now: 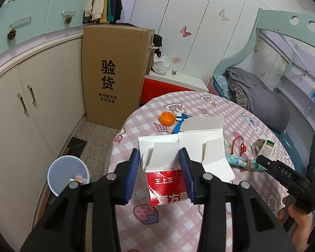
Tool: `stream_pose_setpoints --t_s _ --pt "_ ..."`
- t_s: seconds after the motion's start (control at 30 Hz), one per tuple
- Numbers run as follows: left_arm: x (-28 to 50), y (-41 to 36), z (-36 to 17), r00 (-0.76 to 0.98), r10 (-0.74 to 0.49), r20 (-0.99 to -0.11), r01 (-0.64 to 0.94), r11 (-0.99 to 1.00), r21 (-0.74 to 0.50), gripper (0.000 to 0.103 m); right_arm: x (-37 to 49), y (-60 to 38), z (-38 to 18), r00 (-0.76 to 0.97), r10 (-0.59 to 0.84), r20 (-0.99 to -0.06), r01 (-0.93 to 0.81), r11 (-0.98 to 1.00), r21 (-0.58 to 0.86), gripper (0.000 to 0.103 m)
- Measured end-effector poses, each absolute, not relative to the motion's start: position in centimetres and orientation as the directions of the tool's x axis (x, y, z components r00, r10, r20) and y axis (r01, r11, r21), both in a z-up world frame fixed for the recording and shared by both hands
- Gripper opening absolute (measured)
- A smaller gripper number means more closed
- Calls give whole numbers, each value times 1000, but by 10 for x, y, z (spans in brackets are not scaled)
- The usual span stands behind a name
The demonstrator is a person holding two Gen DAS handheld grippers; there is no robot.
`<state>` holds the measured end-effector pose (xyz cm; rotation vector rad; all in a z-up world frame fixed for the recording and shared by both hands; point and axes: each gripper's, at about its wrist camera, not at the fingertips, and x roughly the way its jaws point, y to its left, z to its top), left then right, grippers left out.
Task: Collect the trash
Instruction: 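Grasp the teal tube with the right tool and lift it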
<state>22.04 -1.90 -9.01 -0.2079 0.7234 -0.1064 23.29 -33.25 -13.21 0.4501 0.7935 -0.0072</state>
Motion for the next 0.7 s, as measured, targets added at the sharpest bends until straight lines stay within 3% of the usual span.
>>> stream_pose_setpoints --t_s 0.1,0.27,0.3,0.33,0.37,0.43,0.53,0.7 --pt "220 -15 -90 744 -171 -646 21 972 -233 39 229 -328 -130 707 167 -687 153 913 379 29" --pt "217 -8 -90 745 -168 -645 14 971 -237 39 215 -314 -122 686 169 -708 107 939 327 29" --pt "216 -6 -90 747 -166 -644 14 972 -233 39 212 -311 -119 682 148 -716 99 951 292 43" --pt "214 -5 -89 748 -162 -644 13 973 -229 39 207 -301 -114 674 95 -732 76 978 196 65" --pt "212 -3 -88 751 -152 -642 9 975 -220 39 203 -296 -111 683 64 -727 62 987 145 70" --pt "209 1 -87 757 -137 -639 -2 977 -212 39 201 -281 -105 708 -17 -706 19 1000 -6 70" --pt "207 9 -87 762 -125 -635 -21 976 -217 39 215 -263 -108 690 43 -722 -123 991 -58 70" --pt "205 17 -88 758 -117 -641 -35 975 -219 39 239 -229 -122 681 14 -732 -285 926 -247 72"
